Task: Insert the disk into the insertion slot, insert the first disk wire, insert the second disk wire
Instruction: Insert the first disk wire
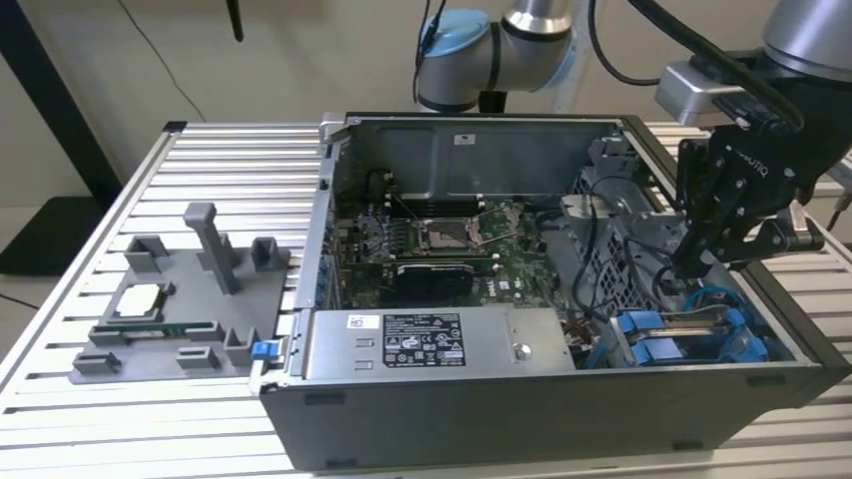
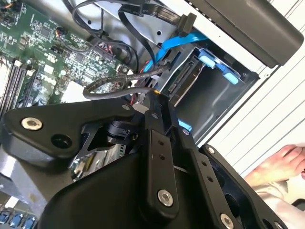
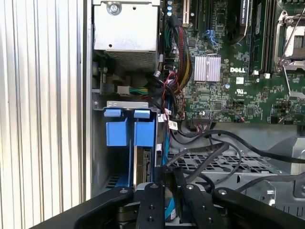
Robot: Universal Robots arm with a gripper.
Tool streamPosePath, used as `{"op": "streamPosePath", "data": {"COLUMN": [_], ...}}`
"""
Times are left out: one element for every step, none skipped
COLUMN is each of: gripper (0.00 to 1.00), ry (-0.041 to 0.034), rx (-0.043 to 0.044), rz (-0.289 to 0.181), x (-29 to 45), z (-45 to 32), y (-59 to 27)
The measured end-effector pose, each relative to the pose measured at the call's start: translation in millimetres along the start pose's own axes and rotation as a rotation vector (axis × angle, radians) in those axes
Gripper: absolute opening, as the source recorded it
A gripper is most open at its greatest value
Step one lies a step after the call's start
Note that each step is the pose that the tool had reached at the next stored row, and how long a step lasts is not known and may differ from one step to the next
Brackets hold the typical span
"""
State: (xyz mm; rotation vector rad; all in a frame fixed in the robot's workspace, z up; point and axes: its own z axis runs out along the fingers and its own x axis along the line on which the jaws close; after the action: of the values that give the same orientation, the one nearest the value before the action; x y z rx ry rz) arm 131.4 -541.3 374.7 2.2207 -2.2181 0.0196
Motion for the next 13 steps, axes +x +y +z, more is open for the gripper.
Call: {"op": "streamPosePath", "data": {"gripper": [0.0,0.0,0.0,0.0,0.0,0.0,0.0,0.0,0.0,0.0,0.0,0.0,0.0], "ry": [-0.0001,0.0,0.0003,0.0004,0.0005,0.0007,0.0012,0.002,0.0032,0.0046,0.0057,0.0067,0.0085], "rx": [-0.0008,-0.0008,-0.0009,-0.0011,-0.0011,-0.0014,-0.0018,-0.0025,-0.0032,-0.0041,-0.0052,-0.0065,-0.0084], "rz": [0.0,0.0,0.0,0.0,0.0,0.0,0.0,0.0,0.0,0.0,0.0,0.0,0.0], "x": [0.0,0.0,0.0,0.0,0.0,0.0,-0.1,0.0,0.0,0.0,0.0,0.0,0.0], "z": [0.0,0.1,0.2,0.2,0.3,0.4,0.6,0.7,0.9,1.1,1.2,1.4,1.6], "y": [0.0,0.0,-0.1,-0.1,-0.1,-0.1,-0.1,-0.2,-0.3,-0.3,-0.4,-0.6,-0.7]}}
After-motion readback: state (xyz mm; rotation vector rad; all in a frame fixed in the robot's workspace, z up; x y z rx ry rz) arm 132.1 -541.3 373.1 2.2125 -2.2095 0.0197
